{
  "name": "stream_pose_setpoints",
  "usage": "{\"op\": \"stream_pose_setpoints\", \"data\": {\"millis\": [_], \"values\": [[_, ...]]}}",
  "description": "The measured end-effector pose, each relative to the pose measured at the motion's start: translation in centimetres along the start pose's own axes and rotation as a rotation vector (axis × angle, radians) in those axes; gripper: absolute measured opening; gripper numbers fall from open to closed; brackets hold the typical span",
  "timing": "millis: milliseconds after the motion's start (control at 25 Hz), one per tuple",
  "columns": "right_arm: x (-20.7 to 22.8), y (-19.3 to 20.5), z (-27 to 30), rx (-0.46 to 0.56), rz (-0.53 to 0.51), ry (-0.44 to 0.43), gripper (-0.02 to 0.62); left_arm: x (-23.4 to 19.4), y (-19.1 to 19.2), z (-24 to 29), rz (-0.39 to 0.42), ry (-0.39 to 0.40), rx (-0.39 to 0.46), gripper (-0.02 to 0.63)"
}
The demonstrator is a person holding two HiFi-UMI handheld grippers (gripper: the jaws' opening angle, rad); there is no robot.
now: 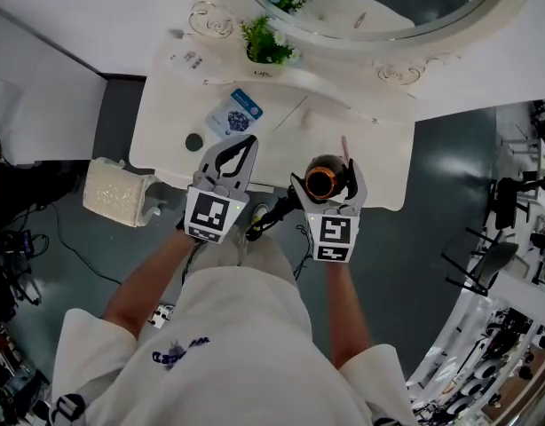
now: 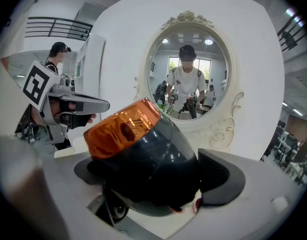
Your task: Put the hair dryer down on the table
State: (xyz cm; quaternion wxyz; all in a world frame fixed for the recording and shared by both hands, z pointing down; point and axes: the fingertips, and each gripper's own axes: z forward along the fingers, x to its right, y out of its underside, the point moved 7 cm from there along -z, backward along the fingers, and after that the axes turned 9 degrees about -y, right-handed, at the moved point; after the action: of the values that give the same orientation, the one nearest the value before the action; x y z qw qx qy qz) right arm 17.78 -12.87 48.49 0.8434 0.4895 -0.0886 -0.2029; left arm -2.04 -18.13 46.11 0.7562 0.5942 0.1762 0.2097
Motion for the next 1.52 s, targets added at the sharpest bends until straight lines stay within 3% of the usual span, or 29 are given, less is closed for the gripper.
{"op": "stream_pose_setpoints", "data": {"millis": [1520], "values": [[1.5, 6.3, 7.9, -0.093, 0.119, -0.028, 0.552, -0.2, 5.5, 2.4, -0.020, 0.005, -0.041, 0.009]]}}
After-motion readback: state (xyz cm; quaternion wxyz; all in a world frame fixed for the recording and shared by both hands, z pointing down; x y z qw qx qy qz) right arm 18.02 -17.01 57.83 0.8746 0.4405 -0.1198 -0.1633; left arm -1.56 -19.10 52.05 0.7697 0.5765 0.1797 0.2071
